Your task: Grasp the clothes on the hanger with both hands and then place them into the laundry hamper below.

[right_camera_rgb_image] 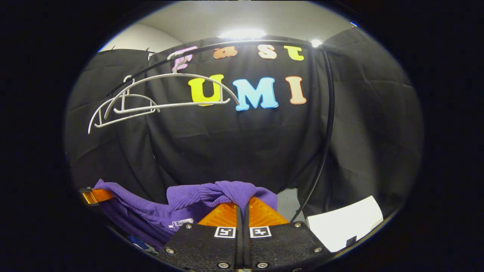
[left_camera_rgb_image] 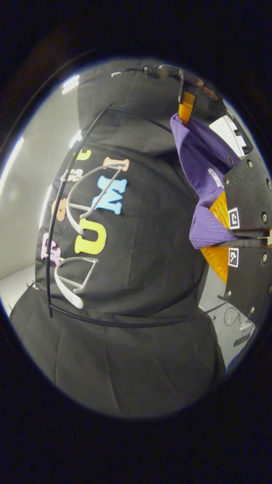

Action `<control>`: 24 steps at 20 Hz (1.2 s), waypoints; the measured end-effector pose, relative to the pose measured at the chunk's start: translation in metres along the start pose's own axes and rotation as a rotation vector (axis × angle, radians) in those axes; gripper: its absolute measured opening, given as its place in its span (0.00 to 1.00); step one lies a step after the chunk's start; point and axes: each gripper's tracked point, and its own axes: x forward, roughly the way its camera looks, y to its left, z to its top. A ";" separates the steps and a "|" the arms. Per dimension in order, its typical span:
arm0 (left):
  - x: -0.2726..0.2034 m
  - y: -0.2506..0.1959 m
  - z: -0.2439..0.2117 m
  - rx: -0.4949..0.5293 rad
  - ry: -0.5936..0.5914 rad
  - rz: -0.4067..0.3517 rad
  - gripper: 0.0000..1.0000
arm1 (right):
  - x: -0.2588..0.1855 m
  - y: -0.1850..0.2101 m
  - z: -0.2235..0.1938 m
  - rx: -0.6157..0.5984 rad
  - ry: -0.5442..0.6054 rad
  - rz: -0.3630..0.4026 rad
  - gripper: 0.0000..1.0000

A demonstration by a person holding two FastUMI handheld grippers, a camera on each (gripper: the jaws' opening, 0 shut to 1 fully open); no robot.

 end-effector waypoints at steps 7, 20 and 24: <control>0.011 -0.012 -0.089 0.008 0.161 0.000 0.03 | 0.010 -0.001 -0.103 0.044 0.235 0.039 0.00; 0.070 -0.053 -0.229 0.066 0.411 -0.088 0.00 | 0.042 0.002 -0.233 0.126 0.509 0.025 0.00; 0.081 -0.045 -0.258 0.066 0.453 -0.076 0.04 | 0.052 0.003 -0.250 0.120 0.536 0.017 0.00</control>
